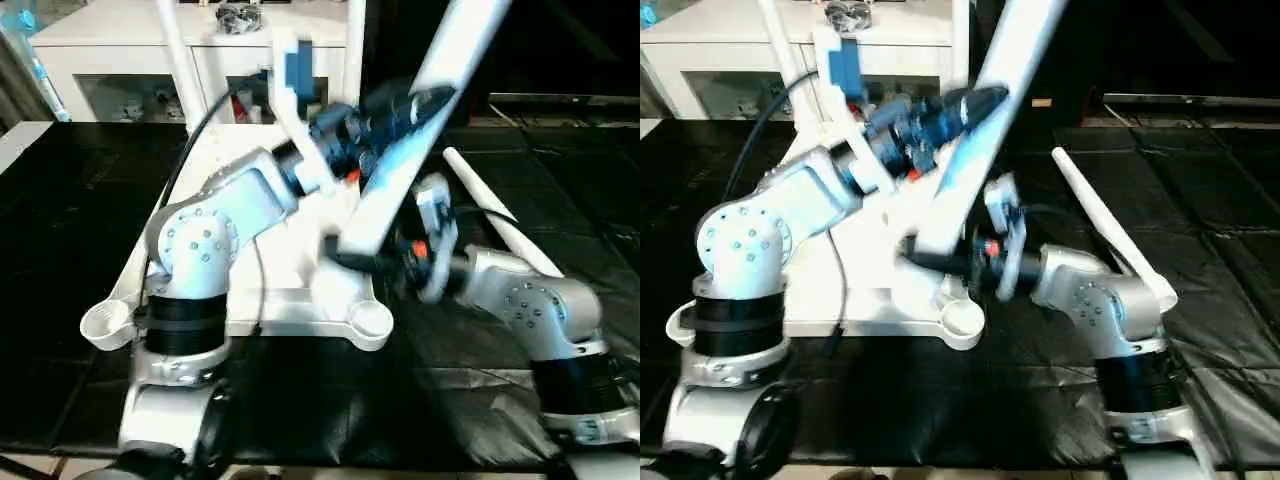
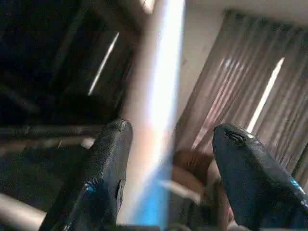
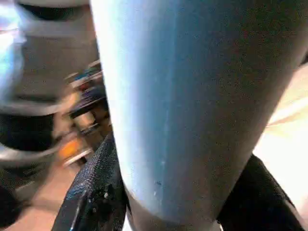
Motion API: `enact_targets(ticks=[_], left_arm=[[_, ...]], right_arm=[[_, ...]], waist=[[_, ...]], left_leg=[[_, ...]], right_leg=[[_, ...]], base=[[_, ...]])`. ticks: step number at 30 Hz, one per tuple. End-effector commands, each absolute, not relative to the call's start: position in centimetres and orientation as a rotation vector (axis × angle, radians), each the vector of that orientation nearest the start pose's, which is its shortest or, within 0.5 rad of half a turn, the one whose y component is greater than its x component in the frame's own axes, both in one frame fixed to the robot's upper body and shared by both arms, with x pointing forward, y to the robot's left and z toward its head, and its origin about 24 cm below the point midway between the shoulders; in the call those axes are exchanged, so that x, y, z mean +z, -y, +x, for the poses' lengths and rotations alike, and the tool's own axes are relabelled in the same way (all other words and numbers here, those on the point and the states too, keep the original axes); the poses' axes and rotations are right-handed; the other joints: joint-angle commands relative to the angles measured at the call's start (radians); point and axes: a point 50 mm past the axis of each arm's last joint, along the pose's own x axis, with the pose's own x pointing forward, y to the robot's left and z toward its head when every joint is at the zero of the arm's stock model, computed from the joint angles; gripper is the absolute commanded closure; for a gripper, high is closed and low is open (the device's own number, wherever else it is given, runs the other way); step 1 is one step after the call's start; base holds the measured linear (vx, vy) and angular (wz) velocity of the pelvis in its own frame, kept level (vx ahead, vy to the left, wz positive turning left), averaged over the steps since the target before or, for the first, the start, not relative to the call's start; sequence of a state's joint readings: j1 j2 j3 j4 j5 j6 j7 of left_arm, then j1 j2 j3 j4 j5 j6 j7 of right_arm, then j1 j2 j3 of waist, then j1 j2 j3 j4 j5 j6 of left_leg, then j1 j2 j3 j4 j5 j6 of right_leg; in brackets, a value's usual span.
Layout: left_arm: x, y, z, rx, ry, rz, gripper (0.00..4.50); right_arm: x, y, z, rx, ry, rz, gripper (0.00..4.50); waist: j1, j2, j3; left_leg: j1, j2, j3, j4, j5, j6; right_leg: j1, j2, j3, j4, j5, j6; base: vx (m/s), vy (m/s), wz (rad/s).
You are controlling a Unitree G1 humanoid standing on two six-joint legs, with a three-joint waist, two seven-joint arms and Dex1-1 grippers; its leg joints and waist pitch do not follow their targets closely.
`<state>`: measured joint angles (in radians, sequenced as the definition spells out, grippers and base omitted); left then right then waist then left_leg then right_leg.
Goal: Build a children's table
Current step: Pick table leg
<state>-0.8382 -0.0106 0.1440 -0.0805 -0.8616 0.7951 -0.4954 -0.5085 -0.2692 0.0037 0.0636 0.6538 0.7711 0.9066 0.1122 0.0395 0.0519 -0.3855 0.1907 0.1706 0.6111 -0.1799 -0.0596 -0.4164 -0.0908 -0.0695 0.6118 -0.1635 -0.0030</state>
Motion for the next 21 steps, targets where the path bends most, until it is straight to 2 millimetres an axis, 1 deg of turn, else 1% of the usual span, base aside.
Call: enact_targets(ticks=[1,3,4,5,6,7,8,9,10,11,12,13,14,15,16,17,18,19,20,21], left_arm=[[26.7,-6.4,30.4,-1.198,0.281,-0.58,1.5],[26.5,-7.9,30.5,-1.182,0.29,-0.513,1.5],[26.4,-8.1,30.5,-1.18,0.288,-0.504,1.5],[26.0,-8.7,30.5,-1.179,0.272,-0.475,1.5],[25.8,-9.1,30.5,-1.178,0.261,-0.455,1.5],[25.3,-9.6,30.5,-1.182,0.237,-0.416,1.5],[24.4,-10.1,30.4,-1.196,0.209,-0.351,1.5],[24.2,-10.1,30.3,-1.198,0.203,-0.339,1.5],[22.6,-10.7,30.2,-1.211,0.142,-0.227,1.5],[22.1,-10.9,30.1,-1.214,0.122,-0.193,1.5],[20.7,-11.3,30.0,-1.22,0.067,-0.131,1.5],[20.1,-11.5,29.9,-1.221,0.043,-0.101,1.5],[19.8,-11.6,29.9,-1.221,0.033,-0.088,1.5],[19.8,-11.6,29.9,-1.221,0.033,-0.088,1.5],[17.5,-12.2,29.4,-1.244,-0.072,0.007,1.5],[17.5,-12.2,29.4,-1.244,-0.072,0.007,1.5],[16.2,-12.5,29.1,-1.262,-0.137,0.061,1.5],[14.6,-12.8,28.6,-1.292,-0.209,0.12,1.5],[13.0,-13.0,28.3,-1.319,-0.273,0.18,1.5],[13.0,-13.1,28.3,-1.32,-0.275,0.182,1.5]], right_arm=[[12.8,11.8,30.5,1.129,-0.194,0.382,2.56],[12.3,12.2,30.8,1.06,-0.185,0.335,2.57],[12.2,12.3,30.9,1.045,-0.181,0.322,2.57],[11.9,12.5,31.0,1.013,-0.181,0.302,2.57],[11.6,12.6,31.1,0.991,-0.181,0.289,2.57],[11.3,12.8,31.1,0.964,-0.182,0.267,2.57],[11.1,13.0,31.2,0.932,-0.181,0.248,2.57],[11.0,13.0,31.2,0.926,-0.18,0.243,2.57],[10.8,13.3,31.2,0.871,-0.173,0.203,2.57],[10.7,13.3,31.2,0.854,-0.169,0.192,2.57],[10.5,13.7,31.2,0.797,-0.163,0.161,2.57],[10.4,13.8,31.3,0.773,-0.159,0.154,2.57],[10.3,13.9,31.3,0.764,-0.158,0.152,2.57],[10.3,13.9,31.3,0.764,-0.158,0.152,2.57],[10.0,14.1,30.9,0.73,-0.142,0.135,2.57],[10.0,14.1,30.9,0.73,-0.142,0.135,2.57],[9.8,14.2,30.7,0.722,-0.15,0.116,2.57],[9.5,14.2,30.4,0.713,-0.162,0.1,2.57],[9.3,14.2,30.2,0.717,-0.167,0.1,2.57],[9.3,14.2,30.2,0.718,-0.166,0.1,2.57]], waist=[[-0.002,-0.027,-0.076],[-0.002,-0.024,-0.075],[-0.008,-0.021,-0.076],[-0.011,-0.012,-0.075],[-0.014,-0.014,-0.075],[-0.015,-0.003,-0.076],[-0.02,-0.012,-0.074],[-0.021,-0.009,-0.075],[-0.025,-0.013,-0.074],[-0.024,-0.009,-0.074],[-0.029,-0.014,-0.073],[-0.028,-0.009,-0.072],[-0.03,-0.008,-0.073],[-0.031,-0.008,-0.073],[-0.029,0.003,-0.073],[-0.026,0.0,-0.071],[-0.032,0.004,-0.067],[-0.035,0.006,-0.068],[-0.036,0.001,-0.07],[-0.035,0.004,-0.07]], left_leg=[[0.005,0.019,-0.002,-0.064,-0.111,0.02],[0.006,0.017,-0.002,-0.064,-0.109,0.02],[0.006,0.016,-0.001,-0.064,-0.111,0.014],[0.009,0.016,-0.002,-0.064,-0.114,0.009],[0.008,0.016,-0.001,-0.064,-0.113,0.007],[0.01,0.016,-0.003,-0.066,-0.122,0.001],[0.009,0.016,-0.002,-0.068,-0.128,0.002],[0.011,0.017,-0.004,-0.069,-0.131,-0.002],[0.012,0.018,-0.003,-0.071,-0.137,-0.003],[0.012,0.02,-0.006,-0.073,-0.139,-0.004],[0.015,0.02,-0.002,-0.073,-0.152,-0.008],[0.014,0.02,-0.003,-0.075,-0.148,-0.014],[0.016,0.02,-0.002,-0.075,-0.153,-0.019],[0.015,0.02,-0.002,-0.076,-0.155,-0.021],[0.021,0.021,-0.001,-0.075,-0.174,-0.025],[0.02,0.021,-0.003,-0.077,-0.184,-0.021],[0.017,0.019,-0.004,-0.082,-0.205,-0.024],[0.021,0.02,-0.004,-0.083,-0.22,-0.027],[0.018,0.019,-0.004,-0.084,-0.213,-0.027],[0.02,0.019,-0.004,-0.084,-0.213,-0.027]], right_leg=[[0.065,-0.039,0.032,-0.072,-0.246,-0.171],[0.062,-0.04,0.032,-0.073,-0.262,-0.151],[0.062,-0.037,0.032,-0.071,-0.272,-0.138],[0.059,-0.037,0.032,-0.074,-0.275,-0.137],[0.06,-0.037,0.032,-0.074,-0.27,-0.137],[0.059,-0.035,0.031,-0.071,-0.265,-0.143],[0.059,-0.034,0.031,-0.076,-0.266,-0.139],[0.059,-0.035,0.032,-0.071,-0.264,-0.14],[0.058,-0.034,0.033,-0.071,-0.26,-0.143],[0.057,-0.037,0.032,-0.071,-0.269,-0.138],[0.056,-0.034,0.035,-0.072,-0.279,-0.133],[0.055,-0.035,0.036,-0.07,-0.278,-0.132],[0.055,-0.035,0.037,-0.069,-0.268,-0.137],[0.056,-0.034,0.037,-0.066,-0.26,-0.142],[0.052,-0.035,0.038,-0.068,-0.255,-0.155],[0.051,-0.037,0.038,-0.074,-0.269,-0.147],[0.054,-0.035,0.038,-0.071,-0.289,-0.139],[0.052,-0.034,0.039,-0.077,-0.298,-0.128],[0.056,-0.034,0.041,-0.074,-0.297,-0.122],[0.053,-0.033,0.041,-0.075,-0.298,-0.12]], base=[[0.0,0.0,0.0],[0.0,0.0,0.0],[0.0,0.0,0.0],[0.0,0.0,0.0],[0.0,0.0,0.0],[0.0,0.0,0.0],[0.0,0.0,0.0],[0.0,0.0,0.0],[0.0,0.0,0.0],[0.0,0.0,0.0],[0.0,0.0,0.0],[0.0,0.0,0.0],[0.0,0.0,0.0],[0.0,0.0,0.0],[0.0,0.0,0.0],[0.0,0.0,0.0],[0.0,0.0,0.0],[0.0,0.0,0.0],[0.0,0.0,0.0],[0.0,0.0,0.0]])
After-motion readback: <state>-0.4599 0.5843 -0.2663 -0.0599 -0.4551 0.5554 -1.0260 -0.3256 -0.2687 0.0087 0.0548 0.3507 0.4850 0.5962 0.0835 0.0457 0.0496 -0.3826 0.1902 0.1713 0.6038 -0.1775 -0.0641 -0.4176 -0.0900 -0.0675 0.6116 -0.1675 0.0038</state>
